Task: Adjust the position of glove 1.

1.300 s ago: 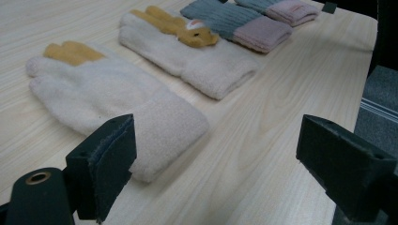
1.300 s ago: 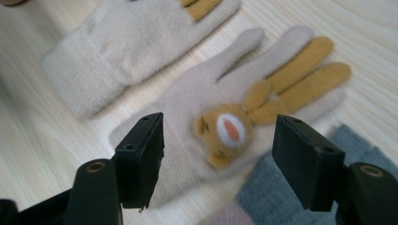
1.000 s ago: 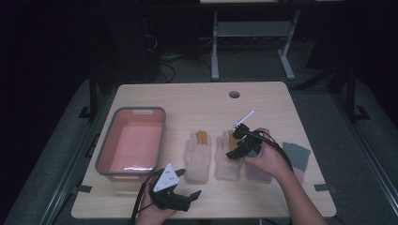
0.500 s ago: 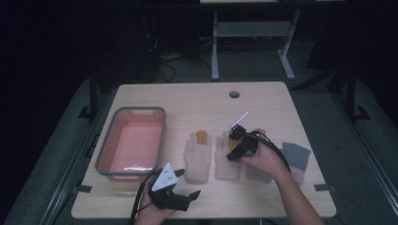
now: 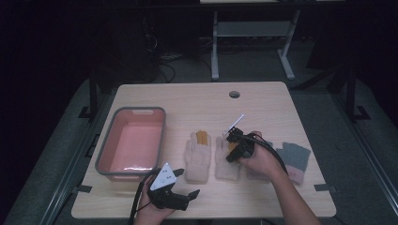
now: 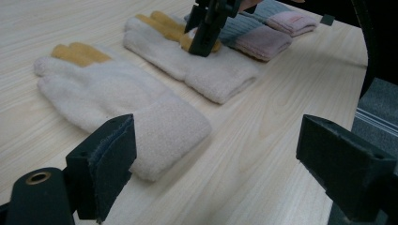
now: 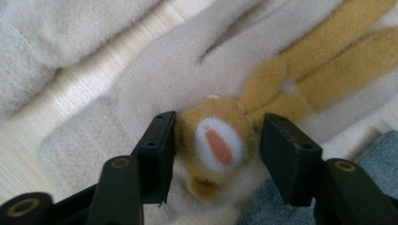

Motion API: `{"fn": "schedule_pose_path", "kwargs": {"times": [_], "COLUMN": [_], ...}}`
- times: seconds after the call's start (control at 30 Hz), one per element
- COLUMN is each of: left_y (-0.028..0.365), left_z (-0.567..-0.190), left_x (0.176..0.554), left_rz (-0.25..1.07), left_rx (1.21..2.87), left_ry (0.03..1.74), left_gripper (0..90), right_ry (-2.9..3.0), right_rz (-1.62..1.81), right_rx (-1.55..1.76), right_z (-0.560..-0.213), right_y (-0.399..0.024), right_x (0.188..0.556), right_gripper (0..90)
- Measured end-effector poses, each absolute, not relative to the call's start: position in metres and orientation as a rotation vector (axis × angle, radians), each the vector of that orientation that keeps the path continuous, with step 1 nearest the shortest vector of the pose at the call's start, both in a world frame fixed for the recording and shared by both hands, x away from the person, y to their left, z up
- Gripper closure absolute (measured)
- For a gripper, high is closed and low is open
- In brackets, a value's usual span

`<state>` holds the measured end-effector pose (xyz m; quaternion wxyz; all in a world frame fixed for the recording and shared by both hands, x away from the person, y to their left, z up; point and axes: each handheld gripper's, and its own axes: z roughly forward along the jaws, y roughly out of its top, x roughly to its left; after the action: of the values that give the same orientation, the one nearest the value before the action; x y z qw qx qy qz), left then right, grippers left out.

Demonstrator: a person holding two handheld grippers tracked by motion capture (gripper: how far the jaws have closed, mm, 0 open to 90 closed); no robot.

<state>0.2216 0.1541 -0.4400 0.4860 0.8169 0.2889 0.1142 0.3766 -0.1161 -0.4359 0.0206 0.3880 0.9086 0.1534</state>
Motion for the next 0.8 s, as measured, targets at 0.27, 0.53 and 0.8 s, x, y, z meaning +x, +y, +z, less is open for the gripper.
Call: {"fn": "schedule_pose_path", "kwargs": {"times": [0.27,0.53,0.8], "left_y": [0.154,0.155,0.157], "left_z": [-0.44,-0.44,-0.438], "left_x": [0.221,0.222,0.221], "left_rz": [0.278,0.274,0.276], "left_rx": [1.99,1.984,1.98], "left_ry": [0.7,0.708,0.708], "left_gripper": [12.6,12.6,12.7], "right_ry": [2.811,2.801,2.788], "right_rz": [0.451,0.471,0.51], "right_rx": [1.199,1.221,1.231], "right_z": [-0.436,-0.433,-0.422], "right_y": [-0.114,-0.117,-0.119], "right_x": [0.374,0.373,0.369], "right_gripper": [54.6,60.8,62.2]}}
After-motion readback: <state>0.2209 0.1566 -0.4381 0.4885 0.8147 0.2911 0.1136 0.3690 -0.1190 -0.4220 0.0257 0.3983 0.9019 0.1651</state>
